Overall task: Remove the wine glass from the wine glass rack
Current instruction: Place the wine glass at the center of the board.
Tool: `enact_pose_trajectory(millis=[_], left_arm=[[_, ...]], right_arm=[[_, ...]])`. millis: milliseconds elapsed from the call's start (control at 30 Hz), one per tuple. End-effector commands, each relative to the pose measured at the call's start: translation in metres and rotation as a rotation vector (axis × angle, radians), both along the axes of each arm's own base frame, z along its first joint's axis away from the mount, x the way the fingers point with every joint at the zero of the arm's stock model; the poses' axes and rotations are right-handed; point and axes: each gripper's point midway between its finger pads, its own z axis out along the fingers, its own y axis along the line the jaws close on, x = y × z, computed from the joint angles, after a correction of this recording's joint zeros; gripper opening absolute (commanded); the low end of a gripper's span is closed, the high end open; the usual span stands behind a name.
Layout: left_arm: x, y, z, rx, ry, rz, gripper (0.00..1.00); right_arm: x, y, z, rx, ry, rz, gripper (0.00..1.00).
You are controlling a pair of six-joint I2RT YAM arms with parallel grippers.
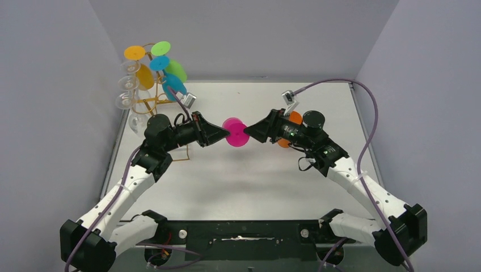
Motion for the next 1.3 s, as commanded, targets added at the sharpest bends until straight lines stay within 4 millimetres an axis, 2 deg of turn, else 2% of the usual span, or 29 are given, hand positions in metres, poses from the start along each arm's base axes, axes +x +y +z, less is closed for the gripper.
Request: enact_pose_trajectory(millis=[0, 67, 133, 433, 567, 700, 833, 933, 1067, 1267], left_arm=[[-0.017, -0.005, 0.033, -0.099, -0.114, -0.071, 0.00], [-0.019, -0.006, 0.031, -0.095, -0.109, -0.082, 0.00], [-0.020, -0.006, 0.027, -0.079, -0.104, -0.088, 0.00], [-0.024, -0.005, 0.016, -0.049, -0.077, -0.092, 0.00], [-0.025, -0.005, 0.011, -0.038, -0.058, -0.100, 0.00], [-0.025, -0.004, 0.006, -0.029, -0.043, -0.091, 0.03], [-0.033, -0.005, 0.006, -0.041, -0.033, -0.126, 0.22], [-0.045, -0.009, 0.007, -0.073, -0.015, -0.191, 0.29], [-0.055, -0.013, 0.014, -0.135, -0.017, -0.232, 0.29], [-0.054, -0.019, 0.014, -0.154, 0.000, -0.236, 0.28]], right_arm=[[-0.018, 0.028, 0.034, 0.012, -0.127, 0.146, 0.61], [-0.019, 0.034, 0.035, 0.010, -0.130, 0.156, 0.55], [-0.019, 0.036, 0.035, 0.014, -0.134, 0.158, 0.43], [-0.025, 0.037, 0.038, 0.054, -0.154, 0.182, 0.18], [-0.026, 0.038, 0.042, 0.074, -0.168, 0.189, 0.01], [-0.026, 0.035, 0.044, 0.075, -0.193, 0.172, 0.00], [-0.027, 0.034, 0.042, 0.068, -0.205, 0.176, 0.00], [-0.029, 0.034, 0.043, 0.078, -0.216, 0.184, 0.00], [-0.033, 0.035, 0.046, 0.099, -0.234, 0.203, 0.00], [-0.042, 0.039, 0.050, 0.131, -0.250, 0.259, 0.00]])
